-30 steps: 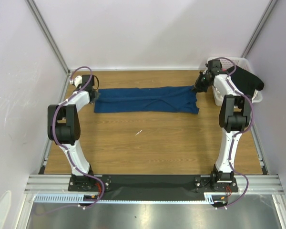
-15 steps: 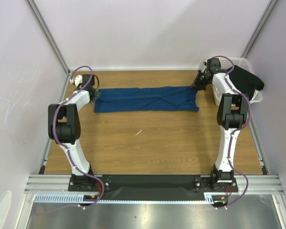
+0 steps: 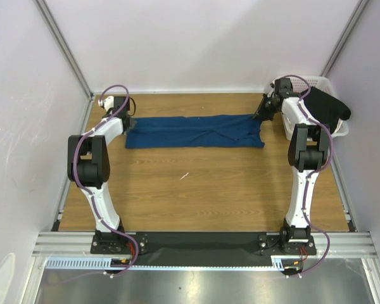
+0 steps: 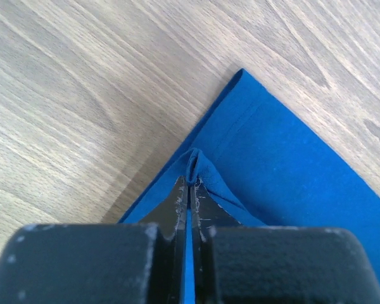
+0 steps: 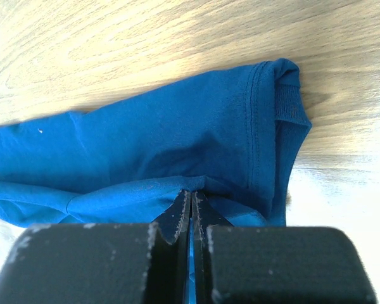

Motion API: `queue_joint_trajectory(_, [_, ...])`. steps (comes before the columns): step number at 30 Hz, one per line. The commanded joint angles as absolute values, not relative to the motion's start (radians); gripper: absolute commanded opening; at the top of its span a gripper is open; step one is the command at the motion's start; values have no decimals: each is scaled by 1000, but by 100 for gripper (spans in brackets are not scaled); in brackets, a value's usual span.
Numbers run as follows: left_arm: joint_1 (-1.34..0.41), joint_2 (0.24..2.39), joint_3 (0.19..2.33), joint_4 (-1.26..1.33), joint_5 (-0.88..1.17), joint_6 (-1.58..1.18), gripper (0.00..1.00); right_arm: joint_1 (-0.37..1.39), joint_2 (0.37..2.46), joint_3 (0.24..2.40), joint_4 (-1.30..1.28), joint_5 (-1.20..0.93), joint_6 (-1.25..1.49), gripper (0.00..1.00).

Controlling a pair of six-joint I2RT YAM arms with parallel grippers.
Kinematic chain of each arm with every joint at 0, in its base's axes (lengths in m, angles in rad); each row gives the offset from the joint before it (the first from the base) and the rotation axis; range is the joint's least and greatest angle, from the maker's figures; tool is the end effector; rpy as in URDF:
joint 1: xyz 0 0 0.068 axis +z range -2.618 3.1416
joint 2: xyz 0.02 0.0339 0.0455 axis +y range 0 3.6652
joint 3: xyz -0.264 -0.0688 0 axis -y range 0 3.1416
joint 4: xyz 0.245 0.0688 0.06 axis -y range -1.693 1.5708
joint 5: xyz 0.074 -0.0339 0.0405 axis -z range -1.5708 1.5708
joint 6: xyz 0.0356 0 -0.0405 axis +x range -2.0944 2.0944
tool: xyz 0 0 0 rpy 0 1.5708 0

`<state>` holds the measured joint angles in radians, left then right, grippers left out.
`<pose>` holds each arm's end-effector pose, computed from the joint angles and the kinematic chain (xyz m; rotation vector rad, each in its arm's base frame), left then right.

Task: Fold and stack the t-shirts
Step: Fold the tshirt

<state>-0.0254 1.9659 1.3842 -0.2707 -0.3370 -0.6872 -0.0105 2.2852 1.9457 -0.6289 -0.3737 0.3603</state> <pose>0.4303 0.0008 0.1917 -0.9083 2.1804 0.0671 0.5048 0.0077 0.1997 0.3225 2.5307 0.6118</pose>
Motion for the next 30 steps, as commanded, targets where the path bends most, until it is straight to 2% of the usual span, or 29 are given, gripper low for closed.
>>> queue_joint_trajectory(1, [-26, 1974, 1430, -250, -370, -655, 5, -11, 2303, 1979, -603, -365, 341, 0])
queue_joint_trajectory(2, [-25, 1973, 1433, -253, -371, -649, 9, -11, 2303, 1983, -606, -365, 339, 1])
queue_joint_trajectory(3, [-26, 1965, 1437, -256, -377, -647, 24, -11, 2303, 1991, -617, -365, 333, 6])
queue_joint_trajectory(6, [-25, 1928, 1453, -262, -388, -620, 58, -11, 2304, 2080, -688, -374, 304, 42])
queue_joint_trajectory(7, [-25, 1918, 1472, -262, -381, -611, 64, -11, 2304, 2153, -710, -385, 296, 60])
queue_joint_trajectory(9, [-25, 1892, 1499, -274, -376, -580, 76, -9, 2292, 2222, -767, -396, 281, 70])
queue_joint_trajectory(10, [-25, 1863, 1523, -275, -352, -572, 79, -8, 2283, 2249, -779, -396, 278, 77])
queue_joint_trajectory(13, [-31, 1800, 1554, -256, -281, -509, 88, -3, 2220, 2280, -799, -391, 282, 86])
queue_joint_trajectory(17, [-72, 1735, 1569, -250, -112, -321, 97, 61, 2110, 2146, -795, -344, 320, 90])
queue_joint_trajectory(18, [-89, 1720, 1565, -261, -109, -289, 100, 87, 2085, 2043, -775, -325, 337, 92])
queue_joint_trajectory(22, [-181, 1651, 1504, -291, -106, -207, 100, 156, 1950, 1749, -671, -245, 490, 98])
queue_joint_trajectory(25, [-207, 1594, 1421, -285, -71, -228, 100, 201, 1856, 1541, -559, -203, 636, 98])
queue_joint_trajectory(30, [-219, 1539, 1312, -270, -48, -262, 100, 244, 1787, 1413, -448, -144, 761, 93])
